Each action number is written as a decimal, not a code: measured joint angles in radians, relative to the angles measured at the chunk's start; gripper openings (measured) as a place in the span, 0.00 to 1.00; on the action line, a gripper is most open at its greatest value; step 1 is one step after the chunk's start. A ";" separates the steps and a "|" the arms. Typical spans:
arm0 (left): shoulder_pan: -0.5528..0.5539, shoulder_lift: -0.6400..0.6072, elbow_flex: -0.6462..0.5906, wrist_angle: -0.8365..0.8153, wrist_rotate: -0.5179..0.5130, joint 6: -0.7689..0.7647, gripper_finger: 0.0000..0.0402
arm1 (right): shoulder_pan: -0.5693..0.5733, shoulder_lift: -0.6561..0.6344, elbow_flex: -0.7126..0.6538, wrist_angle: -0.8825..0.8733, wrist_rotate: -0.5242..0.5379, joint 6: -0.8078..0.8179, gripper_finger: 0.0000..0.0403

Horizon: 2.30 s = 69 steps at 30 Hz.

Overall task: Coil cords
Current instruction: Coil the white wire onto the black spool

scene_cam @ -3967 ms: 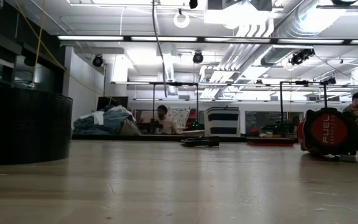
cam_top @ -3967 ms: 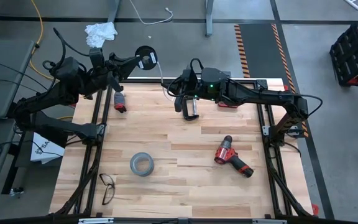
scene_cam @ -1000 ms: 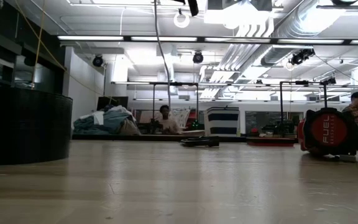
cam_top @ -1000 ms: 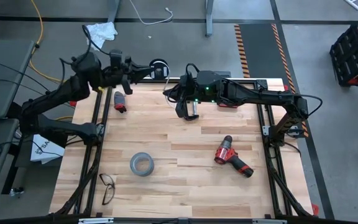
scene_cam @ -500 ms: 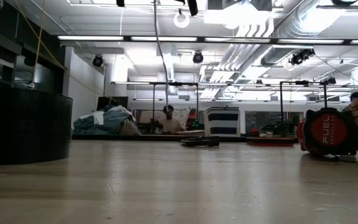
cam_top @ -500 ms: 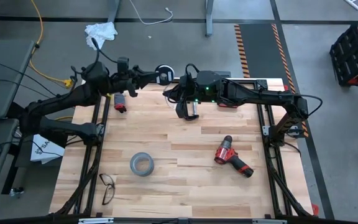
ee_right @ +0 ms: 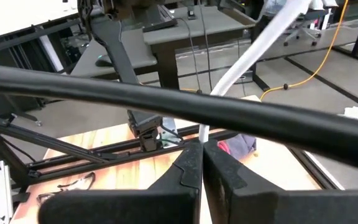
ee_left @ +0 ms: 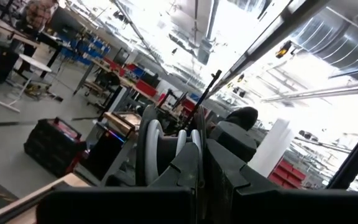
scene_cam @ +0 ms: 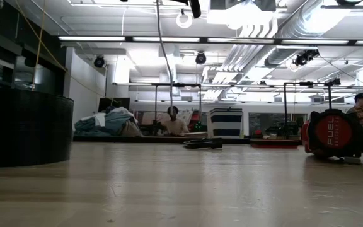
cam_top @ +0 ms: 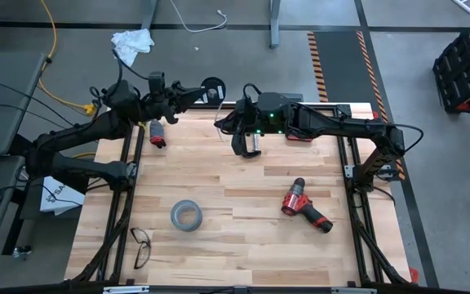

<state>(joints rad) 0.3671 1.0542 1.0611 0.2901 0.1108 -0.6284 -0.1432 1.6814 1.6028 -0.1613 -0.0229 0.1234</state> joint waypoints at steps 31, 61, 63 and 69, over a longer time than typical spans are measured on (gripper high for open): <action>0.000 0.012 0.000 0.001 -0.012 0.012 0.01 | 0.041 0.000 0.000 -0.005 -0.012 0.033 0.00; -0.048 0.015 0.000 0.248 -0.096 -0.149 0.01 | 0.046 0.000 0.002 0.141 -0.054 -0.004 0.00; -0.048 0.015 0.000 0.262 -0.098 -0.168 0.01 | 0.042 0.000 0.002 0.152 -0.055 -0.004 0.00; -0.048 0.015 0.000 0.316 -0.123 -0.182 0.01 | 0.042 0.000 0.002 0.221 -0.057 -0.001 0.00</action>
<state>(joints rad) 0.3195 1.0695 1.0611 0.6060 -0.0124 -0.8101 -0.1017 1.6811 1.6043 0.0602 -0.0799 0.1226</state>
